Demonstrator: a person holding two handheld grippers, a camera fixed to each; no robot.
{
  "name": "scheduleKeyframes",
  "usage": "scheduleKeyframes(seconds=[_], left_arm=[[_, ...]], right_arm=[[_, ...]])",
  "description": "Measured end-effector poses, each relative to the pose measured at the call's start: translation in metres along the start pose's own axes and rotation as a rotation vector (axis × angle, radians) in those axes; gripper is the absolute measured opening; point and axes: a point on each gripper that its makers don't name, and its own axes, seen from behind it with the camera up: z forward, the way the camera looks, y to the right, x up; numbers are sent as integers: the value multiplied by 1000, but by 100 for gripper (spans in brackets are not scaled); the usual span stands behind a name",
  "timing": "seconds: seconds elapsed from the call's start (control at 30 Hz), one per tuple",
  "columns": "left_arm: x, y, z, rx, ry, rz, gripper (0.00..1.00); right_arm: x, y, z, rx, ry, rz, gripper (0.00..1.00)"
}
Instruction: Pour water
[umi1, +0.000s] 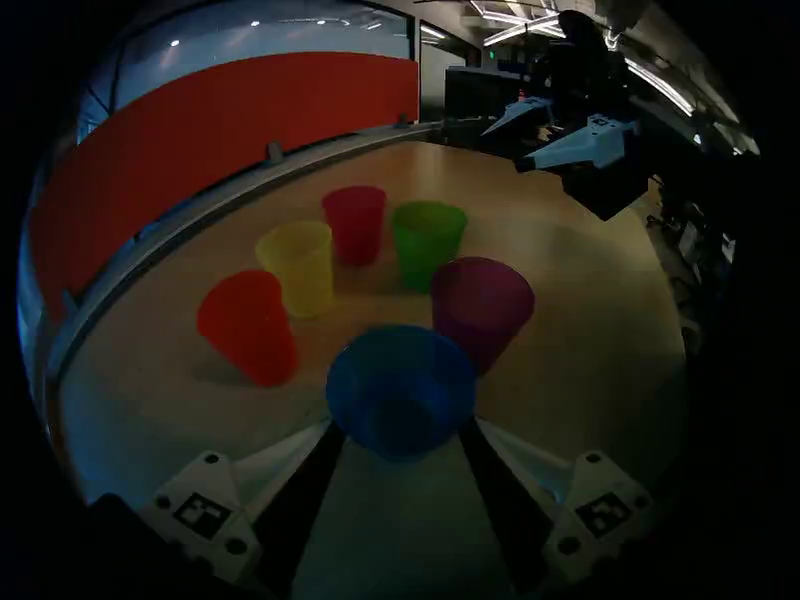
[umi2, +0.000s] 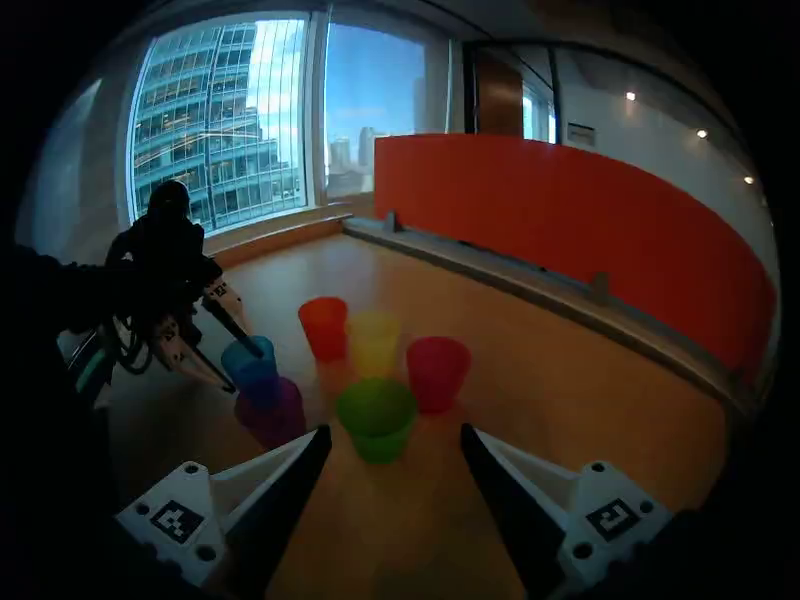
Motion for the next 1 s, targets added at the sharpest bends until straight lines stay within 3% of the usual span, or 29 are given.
scheduleKeyframes(seconds=[0.5,1.0], left_arm=[[6,-2,16,-12,-12,11,82],[7,-2,20,-5,-2,11,81]], right_arm=[[-4,0,15,17,-11,11,100],[-16,-2,37,30,-50,9,100]])
